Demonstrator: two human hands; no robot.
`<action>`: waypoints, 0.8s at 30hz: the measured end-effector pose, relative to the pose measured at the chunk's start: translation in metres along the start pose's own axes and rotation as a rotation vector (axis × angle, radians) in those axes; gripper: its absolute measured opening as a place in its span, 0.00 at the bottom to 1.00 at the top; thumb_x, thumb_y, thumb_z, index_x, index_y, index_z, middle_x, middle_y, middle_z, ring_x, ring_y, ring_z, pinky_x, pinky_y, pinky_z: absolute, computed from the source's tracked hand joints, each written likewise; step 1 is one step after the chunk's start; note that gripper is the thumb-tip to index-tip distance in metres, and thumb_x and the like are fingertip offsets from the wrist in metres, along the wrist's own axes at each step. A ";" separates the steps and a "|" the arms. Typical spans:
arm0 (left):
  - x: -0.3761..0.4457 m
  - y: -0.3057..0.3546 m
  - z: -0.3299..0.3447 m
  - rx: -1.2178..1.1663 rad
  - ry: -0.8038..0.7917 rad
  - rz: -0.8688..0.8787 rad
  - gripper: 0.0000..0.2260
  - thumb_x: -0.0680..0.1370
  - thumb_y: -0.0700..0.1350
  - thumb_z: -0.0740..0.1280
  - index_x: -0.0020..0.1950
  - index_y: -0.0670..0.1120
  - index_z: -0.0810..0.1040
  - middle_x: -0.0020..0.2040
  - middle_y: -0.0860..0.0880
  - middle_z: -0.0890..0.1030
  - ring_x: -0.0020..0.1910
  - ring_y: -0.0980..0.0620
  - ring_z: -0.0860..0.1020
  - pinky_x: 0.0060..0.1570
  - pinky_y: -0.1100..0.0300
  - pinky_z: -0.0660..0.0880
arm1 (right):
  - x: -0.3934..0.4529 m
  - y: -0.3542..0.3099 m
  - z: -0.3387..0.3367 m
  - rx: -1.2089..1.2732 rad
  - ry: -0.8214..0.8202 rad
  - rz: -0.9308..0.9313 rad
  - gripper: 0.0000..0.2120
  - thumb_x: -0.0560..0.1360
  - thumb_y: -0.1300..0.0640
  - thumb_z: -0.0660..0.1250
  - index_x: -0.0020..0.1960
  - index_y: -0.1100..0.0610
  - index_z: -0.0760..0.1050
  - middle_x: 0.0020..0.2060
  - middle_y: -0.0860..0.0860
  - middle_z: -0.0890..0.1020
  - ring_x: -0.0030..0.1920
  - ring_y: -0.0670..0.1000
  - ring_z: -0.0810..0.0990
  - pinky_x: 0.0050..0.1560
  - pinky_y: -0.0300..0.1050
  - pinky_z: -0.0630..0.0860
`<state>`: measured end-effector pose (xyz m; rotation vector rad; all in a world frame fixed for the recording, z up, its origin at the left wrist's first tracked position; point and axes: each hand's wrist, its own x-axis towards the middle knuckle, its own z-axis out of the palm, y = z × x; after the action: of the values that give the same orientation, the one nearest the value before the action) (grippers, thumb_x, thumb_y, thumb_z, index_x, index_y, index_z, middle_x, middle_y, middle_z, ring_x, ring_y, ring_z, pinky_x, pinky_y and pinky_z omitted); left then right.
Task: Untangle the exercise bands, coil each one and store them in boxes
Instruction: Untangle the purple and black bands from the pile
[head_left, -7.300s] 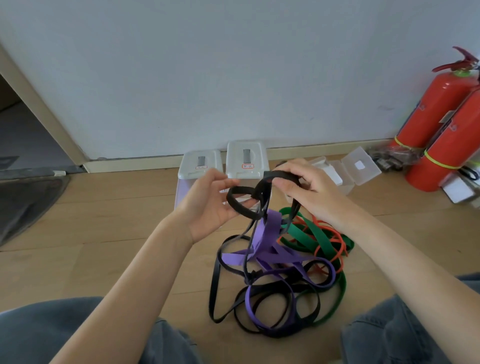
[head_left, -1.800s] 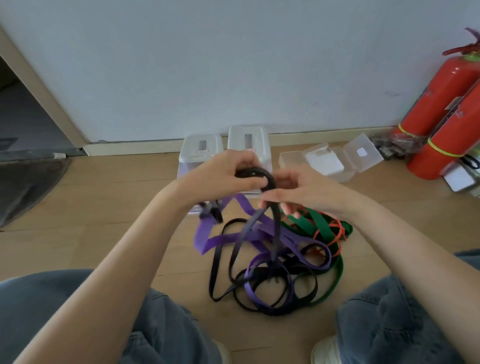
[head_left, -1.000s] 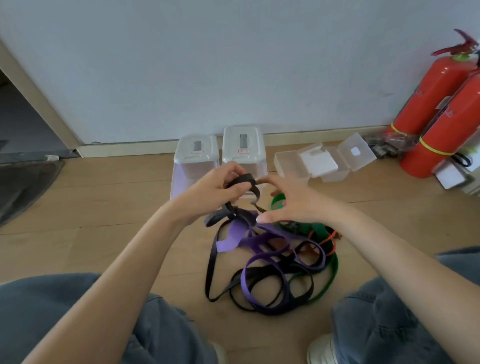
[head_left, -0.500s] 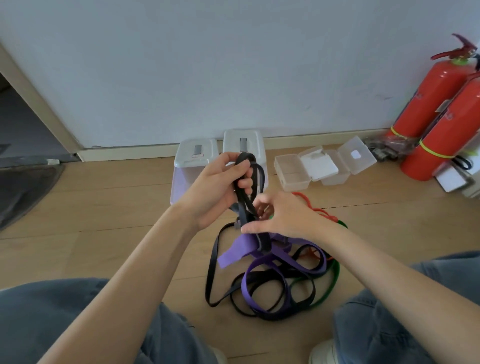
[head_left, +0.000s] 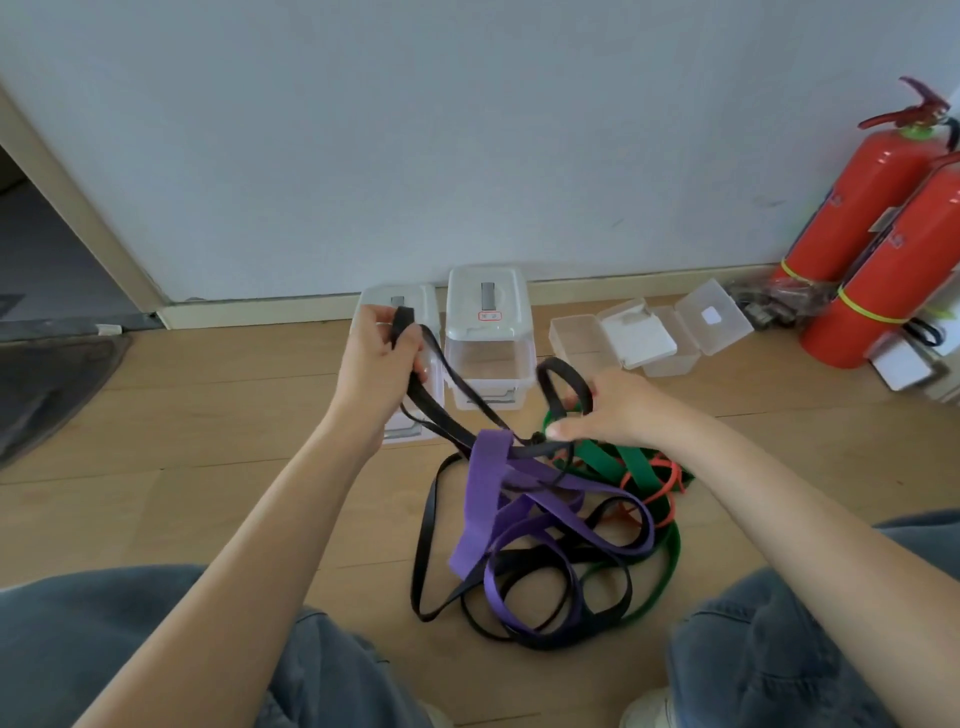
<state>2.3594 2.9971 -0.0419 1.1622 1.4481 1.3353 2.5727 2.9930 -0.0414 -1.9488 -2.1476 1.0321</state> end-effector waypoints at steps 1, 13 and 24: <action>-0.002 0.003 0.002 0.044 -0.050 0.041 0.08 0.79 0.37 0.59 0.45 0.50 0.67 0.32 0.52 0.74 0.23 0.61 0.70 0.30 0.65 0.72 | 0.000 -0.001 0.000 -0.056 -0.012 0.013 0.15 0.70 0.41 0.69 0.43 0.53 0.74 0.38 0.49 0.77 0.38 0.47 0.76 0.35 0.40 0.70; -0.024 0.048 0.001 0.050 -0.476 0.294 0.09 0.75 0.33 0.66 0.48 0.46 0.73 0.34 0.60 0.80 0.32 0.64 0.75 0.35 0.73 0.70 | -0.007 -0.028 -0.007 0.481 0.040 -0.370 0.03 0.73 0.61 0.68 0.47 0.56 0.78 0.33 0.44 0.81 0.28 0.39 0.74 0.30 0.31 0.70; -0.034 -0.073 0.016 0.373 -0.800 -0.090 0.04 0.74 0.39 0.70 0.46 0.40 0.80 0.42 0.44 0.82 0.43 0.54 0.79 0.51 0.56 0.77 | -0.004 -0.032 -0.034 1.719 0.180 -0.505 0.10 0.74 0.69 0.62 0.39 0.60 0.80 0.34 0.54 0.82 0.33 0.47 0.80 0.35 0.35 0.77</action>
<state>2.3758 2.9675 -0.1162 1.6021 1.1328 0.4256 2.5621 3.0046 0.0029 -0.5569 -0.7337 1.5475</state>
